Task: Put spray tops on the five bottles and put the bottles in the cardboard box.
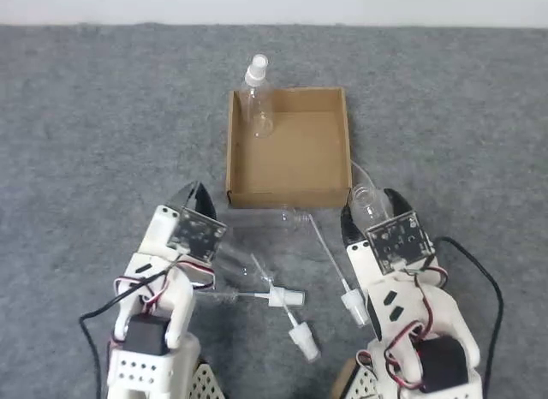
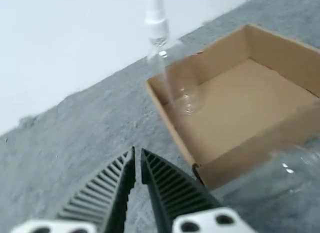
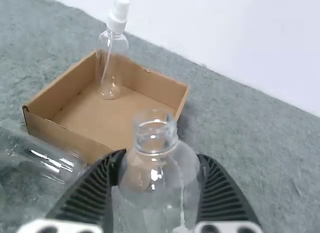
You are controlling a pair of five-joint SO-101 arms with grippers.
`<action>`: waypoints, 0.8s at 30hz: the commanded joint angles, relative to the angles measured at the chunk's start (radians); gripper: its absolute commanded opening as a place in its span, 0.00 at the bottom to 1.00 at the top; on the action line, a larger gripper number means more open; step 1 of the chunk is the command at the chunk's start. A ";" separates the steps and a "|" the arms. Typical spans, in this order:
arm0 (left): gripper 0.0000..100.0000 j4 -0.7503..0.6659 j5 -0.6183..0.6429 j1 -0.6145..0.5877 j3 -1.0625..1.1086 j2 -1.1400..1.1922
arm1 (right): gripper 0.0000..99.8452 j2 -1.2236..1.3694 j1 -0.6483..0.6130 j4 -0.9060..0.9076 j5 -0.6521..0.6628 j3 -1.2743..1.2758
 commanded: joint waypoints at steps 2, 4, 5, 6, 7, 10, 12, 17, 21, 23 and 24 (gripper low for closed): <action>0.01 -0.002 -0.064 0.038 -0.027 -0.020 | 0.05 -0.019 0.015 -0.028 -0.011 -0.008; 0.01 0.044 -0.066 0.038 -0.061 -0.020 | 0.05 -0.019 0.035 -0.028 -0.014 -0.008; 0.02 0.072 -0.066 0.038 -0.082 -0.020 | 0.05 -0.019 0.058 -0.030 -0.023 -0.008; 0.03 0.104 -0.066 0.038 -0.104 -0.020 | 0.05 -0.019 0.084 -0.036 -0.048 -0.011; 0.04 0.138 -0.066 0.038 -0.127 -0.020 | 0.05 -0.019 0.113 -0.053 -0.074 -0.011; 0.05 0.232 -0.068 0.072 -0.183 -0.018 | 0.05 -0.019 0.200 -0.082 -0.132 -0.008; 0.05 0.295 -0.068 0.117 -0.219 -0.018 | 0.05 -0.019 0.236 -0.094 -0.152 -0.008; 0.08 0.385 -0.064 0.206 -0.274 -0.017 | 0.05 -0.019 0.257 -0.101 -0.158 -0.008; 0.10 0.423 -0.068 0.222 -0.277 -0.017 | 0.05 -0.019 0.259 -0.101 -0.153 -0.008; 0.11 0.442 -0.068 0.222 -0.278 -0.017 | 0.05 -0.019 0.259 -0.101 -0.153 -0.008; 0.11 0.450 -0.068 0.222 -0.278 -0.017 | 0.05 -0.019 0.259 -0.101 -0.153 -0.008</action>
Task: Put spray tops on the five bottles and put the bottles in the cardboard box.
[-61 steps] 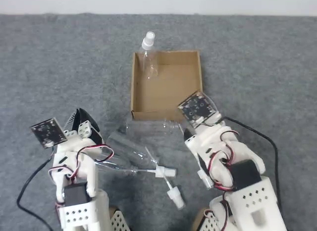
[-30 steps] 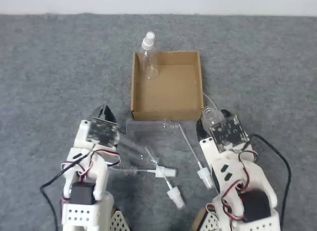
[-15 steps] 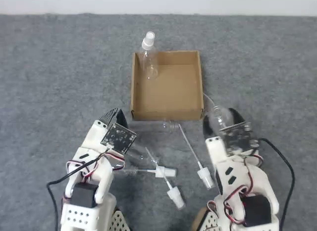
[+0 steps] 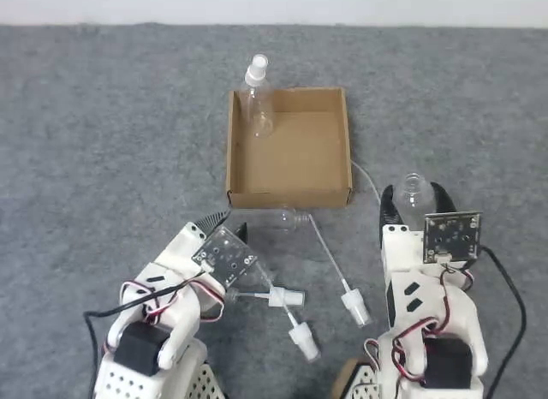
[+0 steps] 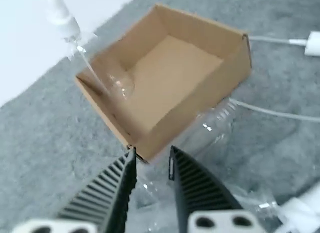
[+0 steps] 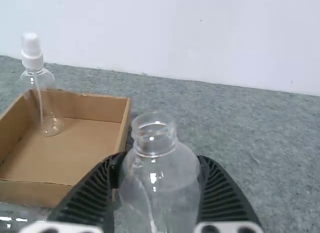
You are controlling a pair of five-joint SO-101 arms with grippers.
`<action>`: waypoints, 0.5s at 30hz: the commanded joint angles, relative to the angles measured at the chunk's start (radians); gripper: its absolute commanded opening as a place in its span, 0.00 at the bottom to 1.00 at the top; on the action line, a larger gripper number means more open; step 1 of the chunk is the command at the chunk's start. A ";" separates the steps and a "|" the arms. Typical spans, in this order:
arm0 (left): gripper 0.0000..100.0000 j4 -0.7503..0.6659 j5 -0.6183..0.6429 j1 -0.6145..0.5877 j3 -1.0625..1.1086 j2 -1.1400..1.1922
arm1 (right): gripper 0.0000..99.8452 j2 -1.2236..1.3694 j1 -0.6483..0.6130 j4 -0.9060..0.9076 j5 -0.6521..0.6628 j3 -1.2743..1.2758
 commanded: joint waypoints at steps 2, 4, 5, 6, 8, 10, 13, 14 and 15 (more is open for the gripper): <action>0.12 0.041 -0.009 0.005 -0.071 -0.017 | 0.05 -0.015 0.018 -0.027 -0.006 -0.008; 0.14 0.052 -0.009 0.005 -0.071 -0.015 | 0.05 -0.015 0.018 -0.027 -0.006 -0.008; 0.14 0.060 -0.023 0.006 -0.071 -0.015 | 0.06 -0.015 0.018 -0.027 -0.006 -0.008; 0.14 0.069 -0.046 0.006 -0.071 -0.015 | 0.06 -0.015 0.018 -0.027 -0.005 -0.008; 0.14 0.080 -0.072 0.006 -0.070 -0.015 | 0.06 -0.015 0.019 -0.027 -0.005 -0.008; 0.14 0.080 -0.077 0.006 -0.067 -0.015 | 0.06 -0.015 0.019 -0.027 -0.005 -0.008; 0.14 0.080 -0.080 0.021 -0.071 0.017 | 0.06 -0.015 0.051 -0.028 -0.006 -0.008; 0.14 0.072 -0.080 0.034 -0.074 0.048 | 0.06 -0.015 0.064 -0.036 -0.009 -0.008; 0.14 0.068 -0.081 0.041 -0.087 0.087 | 0.06 -0.013 0.074 -0.044 -0.011 -0.006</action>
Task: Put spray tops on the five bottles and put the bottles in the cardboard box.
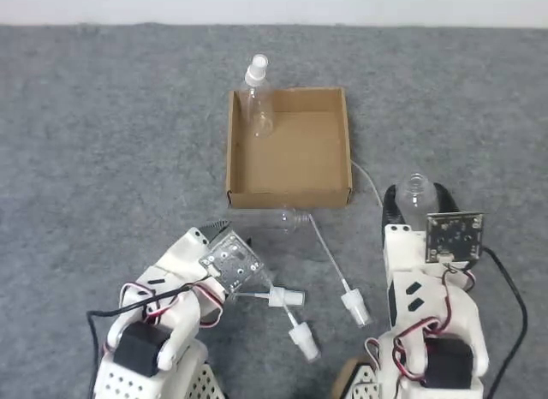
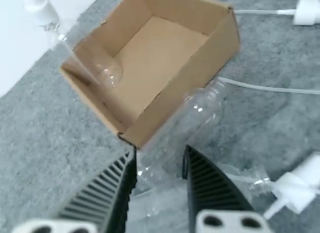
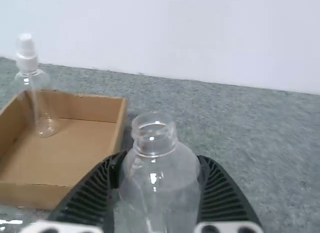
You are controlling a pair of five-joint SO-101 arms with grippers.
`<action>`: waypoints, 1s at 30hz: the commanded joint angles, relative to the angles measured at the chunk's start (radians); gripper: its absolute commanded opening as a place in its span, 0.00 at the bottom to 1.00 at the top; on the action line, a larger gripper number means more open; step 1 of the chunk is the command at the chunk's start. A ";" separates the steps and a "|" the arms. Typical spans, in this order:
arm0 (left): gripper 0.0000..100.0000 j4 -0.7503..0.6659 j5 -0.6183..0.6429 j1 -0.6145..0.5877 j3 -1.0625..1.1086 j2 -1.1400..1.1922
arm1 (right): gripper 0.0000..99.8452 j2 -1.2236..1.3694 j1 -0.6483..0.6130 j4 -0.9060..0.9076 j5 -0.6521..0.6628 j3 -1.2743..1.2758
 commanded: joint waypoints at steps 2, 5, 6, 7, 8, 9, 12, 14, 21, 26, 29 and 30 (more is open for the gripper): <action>0.14 -0.020 -0.009 0.037 -0.125 0.180 | 0.06 -0.010 0.047 -0.042 -0.012 -0.006; 0.14 -0.014 -0.011 0.037 -0.219 0.331 | 0.06 -0.010 0.047 -0.042 -0.012 -0.005; 0.14 -0.014 -0.011 0.037 -0.246 0.374 | 0.05 -0.010 0.047 -0.042 -0.012 -0.005; 0.14 -0.012 -0.012 0.037 -0.271 0.419 | 0.05 -0.010 0.047 -0.042 -0.012 -0.005; 0.14 -0.012 -0.017 0.037 -0.294 0.463 | 0.05 -0.010 0.048 -0.042 -0.012 -0.005; 0.15 -0.011 -0.032 0.038 -0.314 0.505 | 0.05 -0.010 0.048 -0.042 -0.012 -0.005; 0.18 0.025 -0.087 0.052 -0.363 0.603 | 0.05 -0.012 0.050 -0.042 -0.012 -0.005; 0.21 0.051 -0.092 0.060 -0.392 0.658 | 0.05 -0.013 0.050 -0.042 -0.012 -0.005; 0.23 0.089 -0.203 0.077 -0.472 0.819 | 0.05 -0.013 0.114 -0.058 -0.015 -0.005; 0.23 0.100 -0.249 0.153 -0.470 0.945 | 0.05 -0.013 0.114 -0.058 -0.026 -0.005; 0.23 0.098 -0.265 0.210 -0.470 1.005 | 0.05 -0.013 0.114 -0.058 -0.032 -0.005; 0.23 0.100 -0.281 0.230 -0.469 1.022 | 0.05 -0.013 0.114 -0.058 -0.032 -0.005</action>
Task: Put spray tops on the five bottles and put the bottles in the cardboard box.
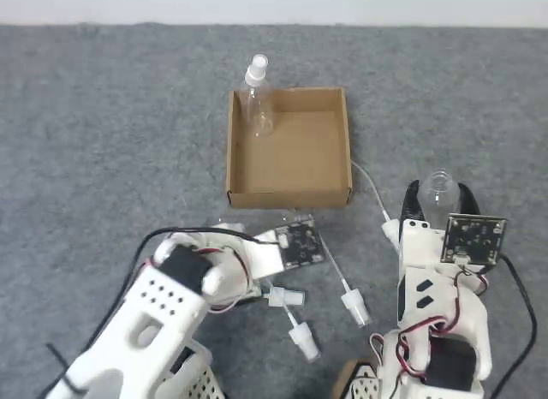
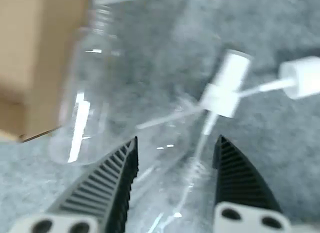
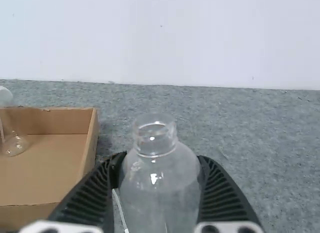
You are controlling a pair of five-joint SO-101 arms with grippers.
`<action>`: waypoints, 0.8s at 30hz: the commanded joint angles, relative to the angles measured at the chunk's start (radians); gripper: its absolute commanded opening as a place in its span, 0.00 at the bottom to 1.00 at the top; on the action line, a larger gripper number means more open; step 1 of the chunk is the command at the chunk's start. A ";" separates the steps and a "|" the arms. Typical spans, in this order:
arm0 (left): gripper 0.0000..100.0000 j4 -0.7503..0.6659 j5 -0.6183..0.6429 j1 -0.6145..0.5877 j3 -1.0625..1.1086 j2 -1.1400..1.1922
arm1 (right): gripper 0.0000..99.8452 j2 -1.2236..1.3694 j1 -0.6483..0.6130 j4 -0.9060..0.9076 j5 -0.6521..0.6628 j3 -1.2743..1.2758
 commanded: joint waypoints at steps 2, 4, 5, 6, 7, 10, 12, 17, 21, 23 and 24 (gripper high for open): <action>0.23 0.011 -0.060 0.100 -0.053 0.104 | 0.05 -0.013 0.015 -0.025 -0.014 -0.005; 0.23 0.003 -0.061 0.124 -0.054 0.129 | 0.05 -0.013 0.015 -0.025 -0.014 -0.005; 0.23 0.003 -0.061 0.133 -0.058 0.140 | 0.05 -0.013 0.015 -0.025 -0.014 -0.005; 0.23 -0.002 -0.063 0.143 -0.058 0.150 | 0.05 -0.013 0.015 -0.025 -0.012 -0.005; 0.23 -0.017 -0.063 0.152 -0.058 0.163 | 0.05 -0.013 0.015 -0.025 -0.011 -0.005; 0.23 -0.075 -0.063 0.166 -0.051 0.210 | 0.05 -0.013 0.015 -0.025 -0.009 -0.005; 0.23 -0.106 -0.063 0.167 -0.054 0.259 | 0.05 -0.013 0.015 -0.025 -0.009 -0.005; 0.23 -0.144 -0.064 0.167 -0.111 0.420 | 0.06 -0.013 0.015 -0.025 -0.009 -0.005; 0.20 -0.138 -0.064 0.167 -0.200 0.542 | 0.06 -0.013 0.015 -0.025 -0.008 -0.005; 0.19 -0.138 -0.064 0.169 -0.239 0.589 | 0.06 -0.013 0.013 -0.025 -0.008 -0.005; 0.19 -0.137 -0.064 0.169 -0.252 0.609 | 0.06 -0.013 0.013 -0.025 -0.008 -0.005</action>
